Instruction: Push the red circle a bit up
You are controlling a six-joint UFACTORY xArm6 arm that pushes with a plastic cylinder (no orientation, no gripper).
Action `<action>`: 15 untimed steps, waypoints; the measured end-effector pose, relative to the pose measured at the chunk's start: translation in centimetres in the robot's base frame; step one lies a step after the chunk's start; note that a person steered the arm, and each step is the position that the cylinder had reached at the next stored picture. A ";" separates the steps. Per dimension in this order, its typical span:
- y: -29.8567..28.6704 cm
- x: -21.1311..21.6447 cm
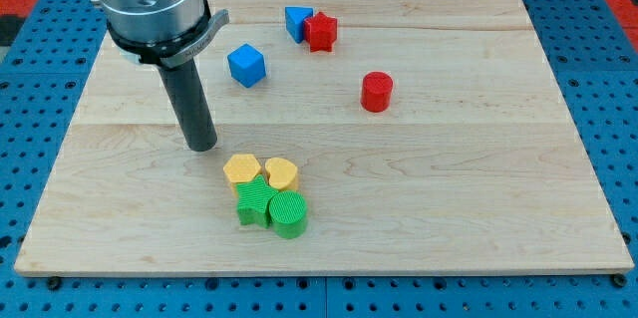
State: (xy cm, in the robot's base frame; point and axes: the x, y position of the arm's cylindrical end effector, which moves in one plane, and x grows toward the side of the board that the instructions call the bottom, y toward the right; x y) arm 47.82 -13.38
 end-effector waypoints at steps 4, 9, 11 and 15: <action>5.4 3.7; 1.6 -3.2; 1.5 -4.9; 10.2 -0.9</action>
State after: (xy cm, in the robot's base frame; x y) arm 46.88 -3.19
